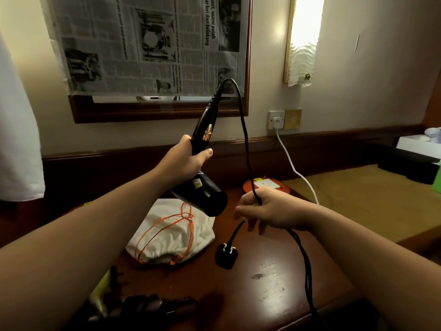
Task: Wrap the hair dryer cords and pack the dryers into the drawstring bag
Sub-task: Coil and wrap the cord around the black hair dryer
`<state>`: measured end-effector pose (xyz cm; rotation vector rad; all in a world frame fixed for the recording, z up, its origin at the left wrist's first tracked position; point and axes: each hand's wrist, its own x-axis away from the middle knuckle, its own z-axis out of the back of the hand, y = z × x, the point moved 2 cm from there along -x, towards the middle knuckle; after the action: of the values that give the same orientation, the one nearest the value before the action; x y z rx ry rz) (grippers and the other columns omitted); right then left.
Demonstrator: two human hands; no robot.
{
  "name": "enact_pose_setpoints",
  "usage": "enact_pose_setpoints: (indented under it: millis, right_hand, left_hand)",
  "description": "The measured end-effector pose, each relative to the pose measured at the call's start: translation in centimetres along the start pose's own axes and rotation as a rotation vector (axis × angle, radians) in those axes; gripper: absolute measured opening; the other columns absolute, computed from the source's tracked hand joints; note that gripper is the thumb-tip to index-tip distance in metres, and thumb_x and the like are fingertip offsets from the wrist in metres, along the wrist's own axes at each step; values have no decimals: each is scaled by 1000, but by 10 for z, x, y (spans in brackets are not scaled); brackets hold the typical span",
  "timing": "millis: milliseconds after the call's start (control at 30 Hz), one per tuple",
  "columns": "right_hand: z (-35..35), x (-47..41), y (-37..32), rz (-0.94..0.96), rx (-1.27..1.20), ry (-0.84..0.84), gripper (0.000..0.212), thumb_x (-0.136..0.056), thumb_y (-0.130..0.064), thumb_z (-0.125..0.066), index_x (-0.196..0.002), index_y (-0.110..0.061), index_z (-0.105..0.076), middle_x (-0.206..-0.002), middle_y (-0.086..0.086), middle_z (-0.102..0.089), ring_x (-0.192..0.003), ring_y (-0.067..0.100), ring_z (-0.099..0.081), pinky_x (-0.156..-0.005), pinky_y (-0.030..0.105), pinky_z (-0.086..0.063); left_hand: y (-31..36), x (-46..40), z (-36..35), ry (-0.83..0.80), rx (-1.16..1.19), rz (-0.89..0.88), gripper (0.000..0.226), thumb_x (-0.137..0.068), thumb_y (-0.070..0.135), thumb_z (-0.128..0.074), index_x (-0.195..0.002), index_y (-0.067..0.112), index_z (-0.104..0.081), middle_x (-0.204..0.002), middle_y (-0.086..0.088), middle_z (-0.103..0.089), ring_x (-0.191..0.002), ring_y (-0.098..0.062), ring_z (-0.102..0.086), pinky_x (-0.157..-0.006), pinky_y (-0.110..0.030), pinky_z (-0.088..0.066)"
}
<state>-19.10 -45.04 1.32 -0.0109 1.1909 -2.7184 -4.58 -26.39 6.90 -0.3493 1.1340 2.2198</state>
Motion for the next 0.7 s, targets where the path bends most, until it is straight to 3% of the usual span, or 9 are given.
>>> enact_pose_setpoints:
  millis: [200, 267, 367, 467, 567, 633, 700]
  right_hand:
    - [5, 11, 4, -66, -90, -70, 10, -99, -9, -65, -109, -10, -66, -102, 5, -74, -92, 25, -77, -69, 34, -62]
    - [4, 13, 4, -99, -126, -122, 8, -100, -10, -64, -108, -6, -63, -108, 16, -73, -95, 28, -77, -72, 37, -63]
    - [2, 15, 7, -152, -188, -180, 5, -102, -5, -58, -103, -3, -62, -113, 23, -72, -99, 32, -77, -76, 43, -65]
    - [1, 18, 14, -231, -233, -185, 15, -102, 0, -47, -101, -4, -62, -113, 24, -72, -100, 36, -76, -84, 50, -64]
    - [3, 20, 18, -278, -259, -162, 22, -105, -7, -44, -109, -3, -65, -114, 22, -73, -104, 38, -74, -87, 49, -62]
    - [5, 19, 17, -252, -172, -129, 27, -108, -18, -44, -114, -8, -69, -110, 10, -78, -105, 30, -74, -85, 42, -61]
    - [7, 15, 13, -249, -77, -33, 33, -110, -31, -44, -108, -12, -70, -96, 3, -79, -93, 20, -76, -81, 38, -61]
  left_hand:
    - [-3, 5, 7, -16, 13, 18, 37, -97, 42, -64, -116, 12, -52, -97, -8, -67, -89, -20, -66, -71, -33, -48]
    - [-4, 6, 8, -23, 45, 24, 37, -98, 42, -64, -118, 13, -52, -100, -9, -68, -93, -20, -66, -72, -31, -47]
    - [-2, 7, 10, -12, 89, 28, 35, -98, 41, -64, -116, 13, -52, -102, -11, -68, -94, -20, -67, -75, -33, -48]
    - [-1, 5, 16, 1, 103, 30, 36, -98, 42, -64, -116, 13, -53, -102, -11, -69, -94, -20, -67, -76, -34, -48]
    - [0, 3, 19, 6, 99, 24, 37, -98, 43, -63, -116, 13, -53, -101, -10, -68, -93, -21, -66, -76, -34, -48]
    - [1, 4, 18, -10, 110, 24, 36, -98, 44, -63, -115, 13, -54, -98, -9, -69, -92, -20, -66, -79, -36, -49]
    - [-1, 4, 14, -26, 140, 43, 38, -98, 46, -61, -115, 14, -56, -95, -8, -69, -91, -20, -67, -81, -38, -50]
